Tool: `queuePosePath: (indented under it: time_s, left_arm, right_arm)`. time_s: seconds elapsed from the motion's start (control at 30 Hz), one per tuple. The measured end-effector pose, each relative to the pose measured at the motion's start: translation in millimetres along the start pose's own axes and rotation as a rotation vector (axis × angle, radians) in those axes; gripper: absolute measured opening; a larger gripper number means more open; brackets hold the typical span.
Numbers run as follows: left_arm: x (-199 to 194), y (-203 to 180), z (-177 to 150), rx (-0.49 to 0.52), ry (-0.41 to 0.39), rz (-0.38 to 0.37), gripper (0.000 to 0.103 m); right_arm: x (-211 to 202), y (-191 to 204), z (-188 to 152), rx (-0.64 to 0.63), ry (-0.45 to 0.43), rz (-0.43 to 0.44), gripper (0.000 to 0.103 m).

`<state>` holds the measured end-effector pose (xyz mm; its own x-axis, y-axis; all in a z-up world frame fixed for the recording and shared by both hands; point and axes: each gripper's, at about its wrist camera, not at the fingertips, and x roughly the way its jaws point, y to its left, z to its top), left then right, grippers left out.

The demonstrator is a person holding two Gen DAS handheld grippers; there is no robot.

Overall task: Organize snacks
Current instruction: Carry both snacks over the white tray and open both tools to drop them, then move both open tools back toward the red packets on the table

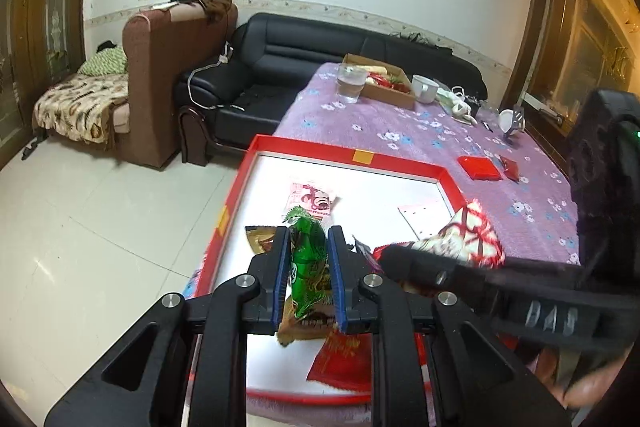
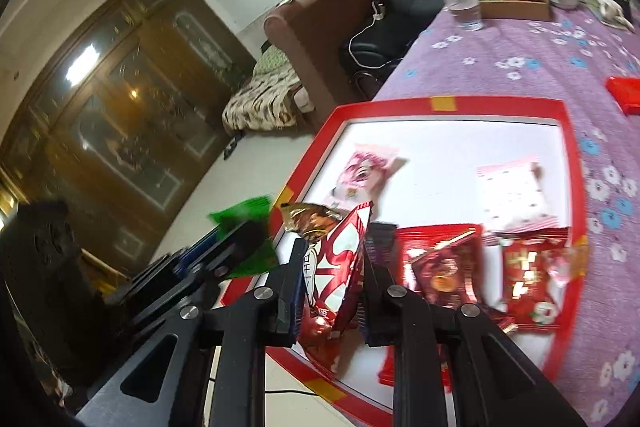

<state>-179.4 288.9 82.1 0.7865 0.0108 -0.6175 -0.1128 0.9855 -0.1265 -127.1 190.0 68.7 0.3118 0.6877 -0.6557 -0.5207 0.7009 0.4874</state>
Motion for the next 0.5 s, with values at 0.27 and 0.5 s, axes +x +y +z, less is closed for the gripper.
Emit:
queuePosePath:
  time_s: [0.27,0.5]
  left_arm:
    - [22,-23,18,0.074,0.035,-0.009,0.017]
    - [-8,-31,7,0.101,-0.063,-0.051,0.065]
  right_arm:
    - [-7,-27,17,0.048,-0.089,-0.093,0.048]
    - [-57,-86,21,0.171,-0.215,-0.101,0.063]
